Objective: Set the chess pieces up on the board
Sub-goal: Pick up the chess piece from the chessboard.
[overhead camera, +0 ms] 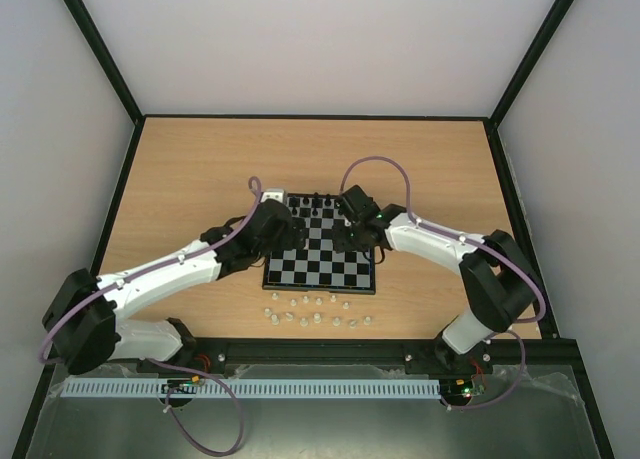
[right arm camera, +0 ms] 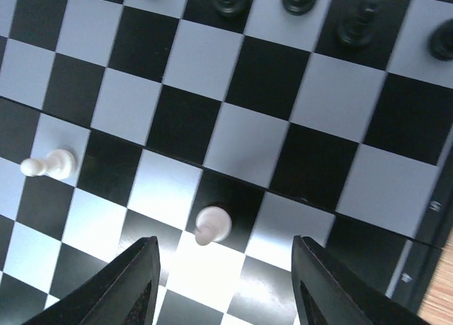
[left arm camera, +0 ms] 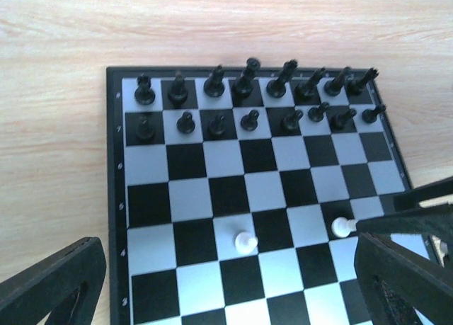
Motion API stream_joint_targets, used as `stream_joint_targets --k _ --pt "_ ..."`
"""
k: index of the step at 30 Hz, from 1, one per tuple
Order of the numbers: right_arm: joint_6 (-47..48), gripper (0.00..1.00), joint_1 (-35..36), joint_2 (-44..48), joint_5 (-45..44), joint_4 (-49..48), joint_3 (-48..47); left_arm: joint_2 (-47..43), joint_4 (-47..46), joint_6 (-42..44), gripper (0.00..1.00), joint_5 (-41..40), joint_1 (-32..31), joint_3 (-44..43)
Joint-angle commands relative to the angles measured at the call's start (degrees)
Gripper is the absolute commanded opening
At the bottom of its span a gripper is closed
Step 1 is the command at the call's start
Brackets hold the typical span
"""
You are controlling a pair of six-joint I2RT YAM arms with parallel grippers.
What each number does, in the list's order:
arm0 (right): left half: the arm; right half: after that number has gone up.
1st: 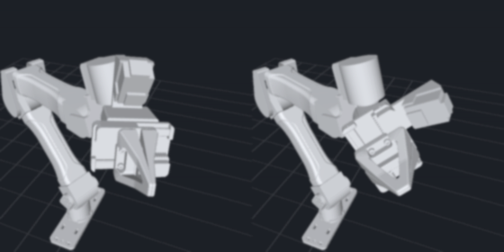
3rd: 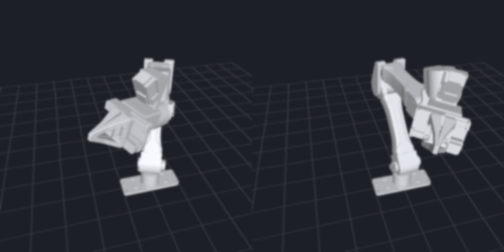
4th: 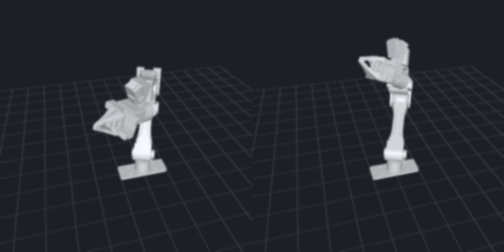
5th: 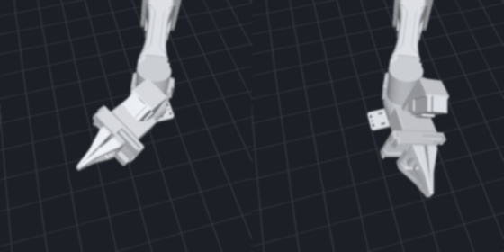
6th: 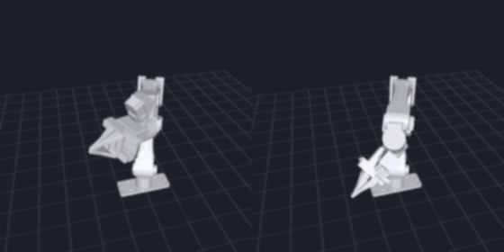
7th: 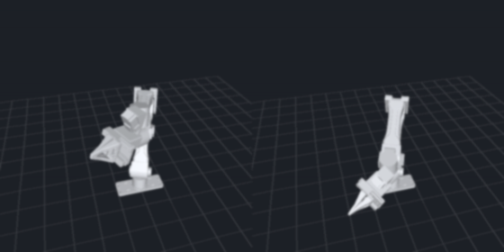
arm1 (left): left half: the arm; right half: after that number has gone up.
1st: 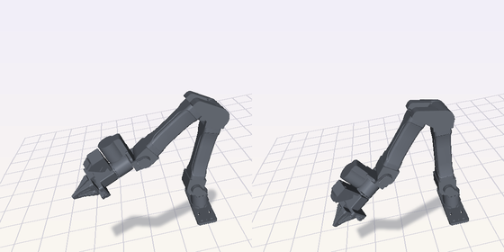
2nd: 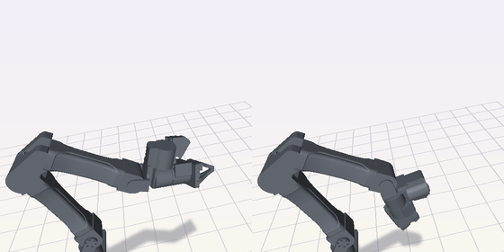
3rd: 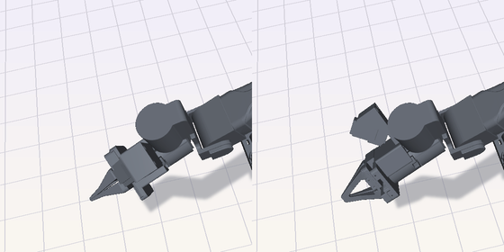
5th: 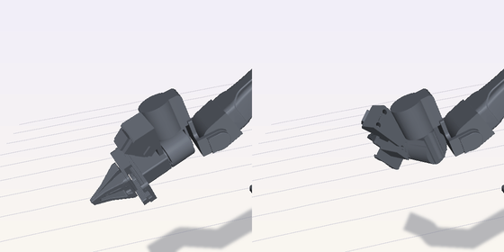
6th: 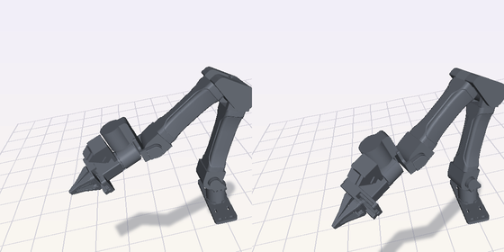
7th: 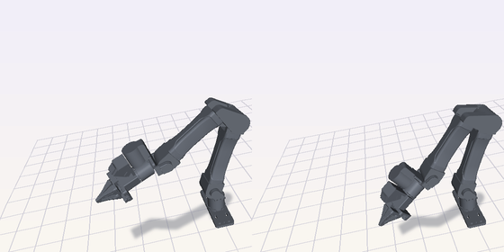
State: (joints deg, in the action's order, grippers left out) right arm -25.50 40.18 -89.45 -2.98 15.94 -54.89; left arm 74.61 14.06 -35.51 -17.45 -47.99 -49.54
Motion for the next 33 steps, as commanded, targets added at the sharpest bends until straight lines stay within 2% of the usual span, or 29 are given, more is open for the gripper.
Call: stream_joint_targets --k 1,15,18,21,25,33 --pt "-0.07 0.49 1.93 -3.44 -0.43 2.2 -3.84 -3.71 0.34 -1.67 0.99 -0.47 -0.26 3.67" --pt "-1.91 0.32 3.4 -9.26 -5.2 5.53 -6.99 -8.68 1.16 -1.56 0.99 -1.09 -0.1 7.43" --pt "-2.01 0.22 3.56 -9.6 -5.58 5.76 -6.96 -8.82 0.97 -1.52 0.99 -1.05 -0.13 7.62" --pt "-1.99 0.17 3.73 -9.52 -5.72 5.98 -6.93 -8.78 0.71 -1.43 0.99 -0.85 -0.11 7.71" --pt "-2.05 0.05 3.96 -8.63 -6.19 6.72 -6.75 -8.88 0.44 -1.42 0.99 -0.74 -0.15 8.03" --pt "-3.8 0.04 5.79 0.56 -8.17 10.56 -3.49 -8.91 0.17 -1.65 0.99 -0.09 -0.12 8.55"
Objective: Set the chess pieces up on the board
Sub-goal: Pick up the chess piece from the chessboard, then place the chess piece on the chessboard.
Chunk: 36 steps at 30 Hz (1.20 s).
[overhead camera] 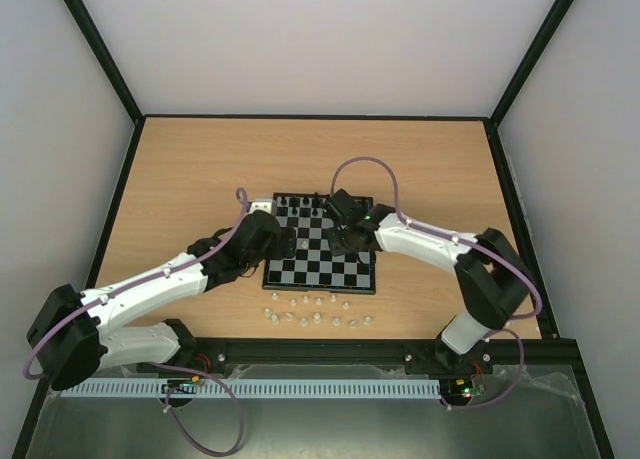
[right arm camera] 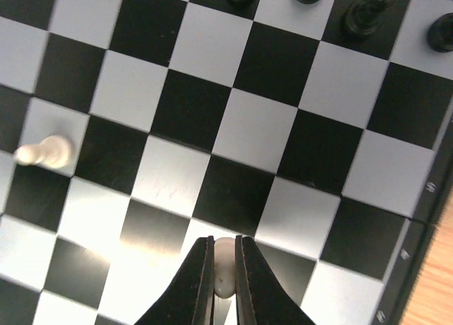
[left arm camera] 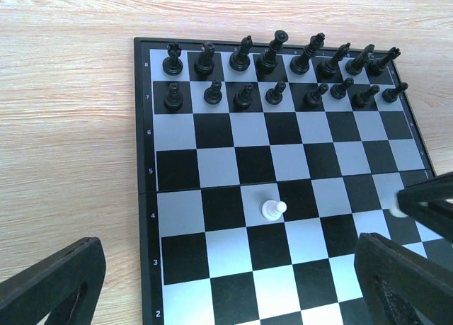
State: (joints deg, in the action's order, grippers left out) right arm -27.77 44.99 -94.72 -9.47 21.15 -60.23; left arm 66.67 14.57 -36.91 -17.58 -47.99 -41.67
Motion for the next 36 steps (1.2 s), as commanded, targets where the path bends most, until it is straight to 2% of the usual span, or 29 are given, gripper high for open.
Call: stream_joint_targets --k 1,16,36 --pt "-1.88 0.04 1.27 6.87 -1.66 5.91 2.6 -0.89 -0.33 -0.2 0.99 0.09 -0.14 0.63" --pt "-4.58 0.05 4.01 14.22 0.52 5.35 11.57 1.28 -1.11 -0.03 0.99 0.57 -0.1 -0.6" --pt "-1.96 0.09 6.47 5.53 3.15 2.44 5.87 3.2 -1.37 -0.14 0.99 -0.08 -0.12 -1.09"
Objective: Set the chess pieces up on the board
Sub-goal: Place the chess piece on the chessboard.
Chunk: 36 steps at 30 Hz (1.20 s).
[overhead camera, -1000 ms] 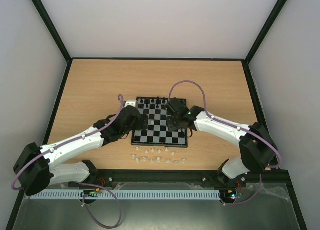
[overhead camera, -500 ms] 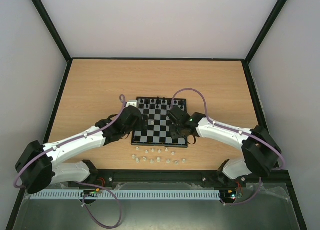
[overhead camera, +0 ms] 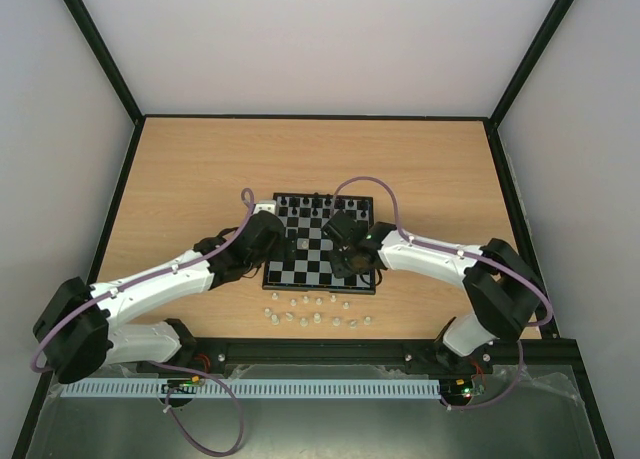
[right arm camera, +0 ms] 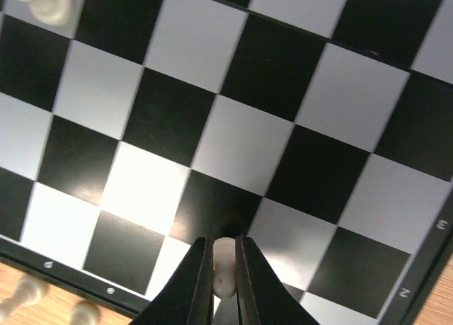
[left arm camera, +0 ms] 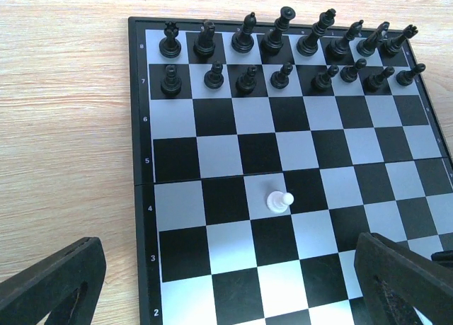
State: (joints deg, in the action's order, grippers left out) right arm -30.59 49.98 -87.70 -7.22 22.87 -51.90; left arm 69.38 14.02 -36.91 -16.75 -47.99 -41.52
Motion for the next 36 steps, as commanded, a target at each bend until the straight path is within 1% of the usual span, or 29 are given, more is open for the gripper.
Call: stream_joint_targets --k 1,8,24,32,36 --pt "0.88 0.09 1.87 -1.89 0.88 0.76 -2.87 0.49 -0.84 -0.19 0.99 -0.98 -0.15 -1.25" --pt "0.89 0.11 3.26 -4.35 0.99 0.63 -4.97 0.45 -0.75 -0.23 0.99 -1.11 -0.09 -1.08" --pt "1.41 0.13 3.55 -7.95 2.09 -0.7 -7.18 -0.81 -0.2 -0.08 0.99 -1.62 0.01 -0.83" --pt "1.28 0.23 3.55 -7.59 0.98 -0.29 -7.44 -0.92 -0.02 0.01 0.99 -1.38 0.26 -0.72" --pt "0.83 0.35 3.55 -3.55 -1.57 0.96 -6.77 -0.34 -0.05 0.41 0.99 -0.34 0.16 -0.92"
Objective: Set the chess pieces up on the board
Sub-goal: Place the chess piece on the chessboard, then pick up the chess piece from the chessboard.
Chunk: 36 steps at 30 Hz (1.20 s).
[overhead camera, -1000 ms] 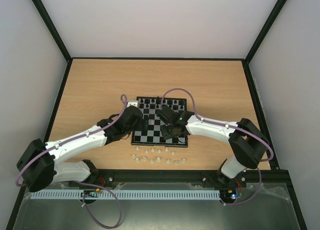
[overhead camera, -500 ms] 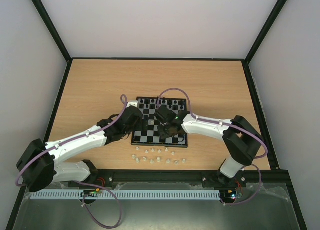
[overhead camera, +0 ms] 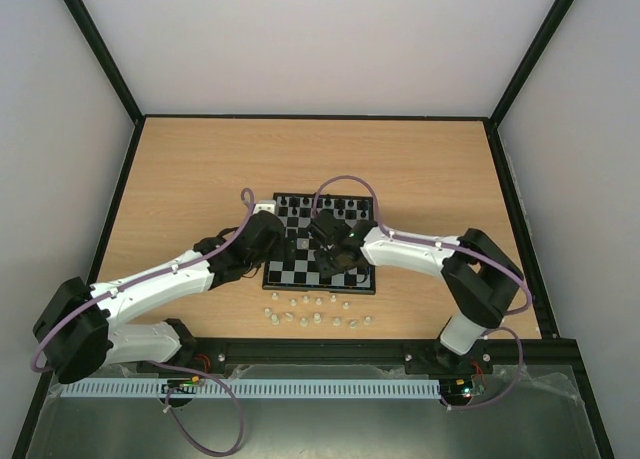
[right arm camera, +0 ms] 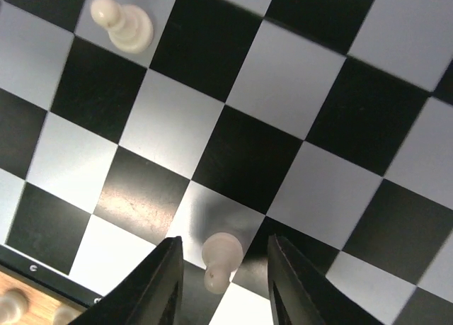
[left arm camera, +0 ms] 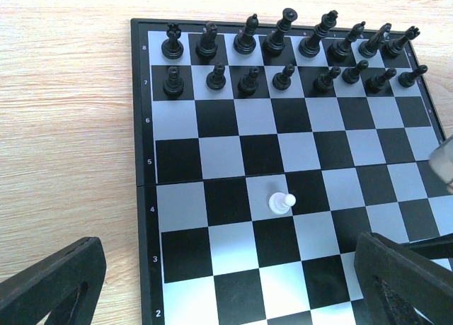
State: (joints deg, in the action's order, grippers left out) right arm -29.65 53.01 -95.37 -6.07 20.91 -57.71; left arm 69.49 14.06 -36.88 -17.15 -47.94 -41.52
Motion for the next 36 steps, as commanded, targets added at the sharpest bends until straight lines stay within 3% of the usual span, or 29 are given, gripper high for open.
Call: stream_joint_targets --k 1,11,22,36 --pt "-0.33 0.36 0.51 5.66 -3.44 3.36 -0.55 0.06 -0.09 0.53 0.99 0.72 0.07 -1.06" --pt "-2.07 0.44 0.34 19.91 -9.66 8.17 3.4 11.48 -1.69 2.12 0.94 3.52 -2.38 -5.27" --pt "-2.19 0.45 -0.83 24.95 -10.06 8.63 7.72 22.94 -3.99 3.96 0.57 3.0 -2.5 -10.64" --pt "-1.47 0.44 -1.94 26.47 -9.48 8.12 9.29 29.29 -4.58 5.15 0.25 2.0 -2.17 -13.8"
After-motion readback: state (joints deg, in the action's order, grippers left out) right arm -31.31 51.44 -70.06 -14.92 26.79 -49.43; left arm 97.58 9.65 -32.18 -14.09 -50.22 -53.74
